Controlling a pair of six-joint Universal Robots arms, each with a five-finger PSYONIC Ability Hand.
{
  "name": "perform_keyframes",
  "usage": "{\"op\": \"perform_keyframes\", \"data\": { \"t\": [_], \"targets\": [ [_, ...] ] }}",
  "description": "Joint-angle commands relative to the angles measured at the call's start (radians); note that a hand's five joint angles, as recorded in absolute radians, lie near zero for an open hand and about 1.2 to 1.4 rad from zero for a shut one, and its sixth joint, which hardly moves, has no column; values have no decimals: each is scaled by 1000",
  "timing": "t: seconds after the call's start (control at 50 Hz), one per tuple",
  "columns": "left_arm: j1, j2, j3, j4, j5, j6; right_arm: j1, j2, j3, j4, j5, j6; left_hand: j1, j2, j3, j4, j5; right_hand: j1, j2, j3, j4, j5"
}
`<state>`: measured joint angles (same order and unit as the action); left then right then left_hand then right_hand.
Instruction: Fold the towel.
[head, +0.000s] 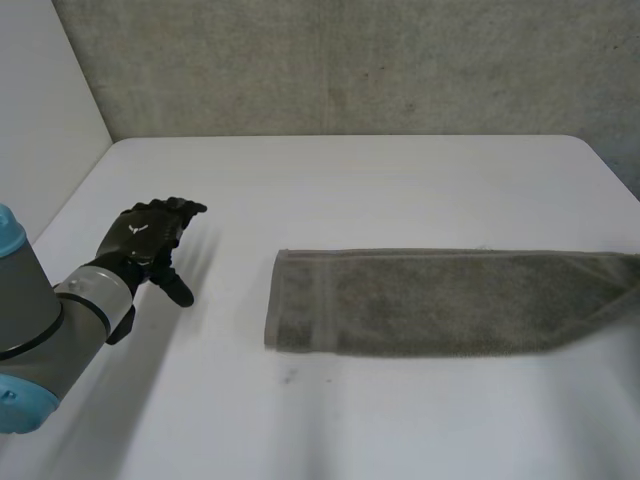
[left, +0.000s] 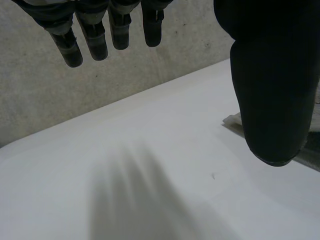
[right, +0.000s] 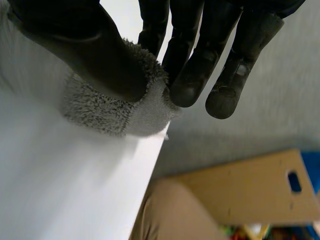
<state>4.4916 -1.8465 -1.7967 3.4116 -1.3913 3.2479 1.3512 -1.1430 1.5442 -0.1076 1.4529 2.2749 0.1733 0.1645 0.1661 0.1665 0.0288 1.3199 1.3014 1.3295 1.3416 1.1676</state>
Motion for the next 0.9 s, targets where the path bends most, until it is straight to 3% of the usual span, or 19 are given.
{"op": "perform_keyframes", "data": {
  "t": [0.02, 0.04, 0.08, 0.1, 0.14, 0.16, 0.2, 0.36, 0.44, 0.46, 0.48, 0.5, 0.58, 0.7, 0.82, 0.9],
  "targets": [
    [0, 1, -4, 0, -3, 1, 367, -28, -108, 5, 1, 158, 1, 10, 8, 8, -29, 76, 95, 67, 55, 54],
    [0, 1, -4, 0, -3, 0, 368, -27, -108, 5, 1, 158, 1, 10, 8, 8, -29, 76, 95, 67, 55, 54],
    [0, 1, -6, 0, -3, 0, 571, 9, -154, 2, -2, 166, 1, 10, 8, 8, -29, 76, 95, 67, 55, 54],
    [-2, 1, -7, 0, -3, 0, 572, 9, -154, 2, -2, 166, 1, 10, 8, 8, -29, 76, 95, 67, 55, 54],
    [0, 1, -12, 0, -3, 0, 754, 76, -196, 0, -3, 172, 1, 10, 8, 8, -29, 76, 95, 67, 55, 54],
    [0, 1, -12, 0, -3, 0, 755, 77, -196, 0, -3, 172, 1, 10, 8, 8, -29, 76, 95, 67, 55, 54],
    [0, 1, -15, 0, -3, 0, 882, 155, -225, 0, -5, 170, 1, 10, 8, 8, -29, 76, 95, 67, 55, 54],
    [-6, 1, -20, 1, -3, 1, 1042, 319, -272, 11, 0, 164, 1, 10, 8, 8, -29, 76, 95, 67, 55, 54],
    [-6, 1, -21, 5, -3, 1, 1048, 310, -271, 6, 3, 170, 1, 10, 8, 8, -29, 76, 95, 67, 55, 54],
    [-8, 1, -21, 3, -3, 1, 1045, 290, -266, 2, 6, 181, 1, 10, 8, 8, -29, -268, -250, -278, -290, -291],
    [-8, 1, -21, 3, -3, 1, 1045, 290, -266, 2, 6, 181, 1, 10, 8, 8, -29, -272, -253, -282, -294, -294],
    [-8, 1, -21, 5, -3, 1, 1042, 258, -263, 3, 17, 201, 1, 10, 8, 8, -29, -1145, -1127, -1155, -1167, -1168],
    [-9, 1, -21, 5, -2, 1, 1023, 180, -245, 12, 37, 278, 1, 10, 8, 8, -29, -1145, -1127, -1155, -1167, -1168],
    [-11, 1, -21, 5, -2, 1, 856, 22, -110, 16, 32, 428, 1, 10, 8, 8, -29, -1145, -1127, -1155, -1167, -1168],
    [-26, 1, -20, 5, 2, 4, 686, -69, 66, 16, -41, 479, 1, 10, 8, 8, -29, -1145, -1127, -1155, -1167, -1168],
    [-89, 0, -6, 5, -1, 7, 550, -73, 181, 5, -117, 479, 1, 10, 8, 8, -29, -1145, -1127, -1155, -1167, -1168]
  ]
}}
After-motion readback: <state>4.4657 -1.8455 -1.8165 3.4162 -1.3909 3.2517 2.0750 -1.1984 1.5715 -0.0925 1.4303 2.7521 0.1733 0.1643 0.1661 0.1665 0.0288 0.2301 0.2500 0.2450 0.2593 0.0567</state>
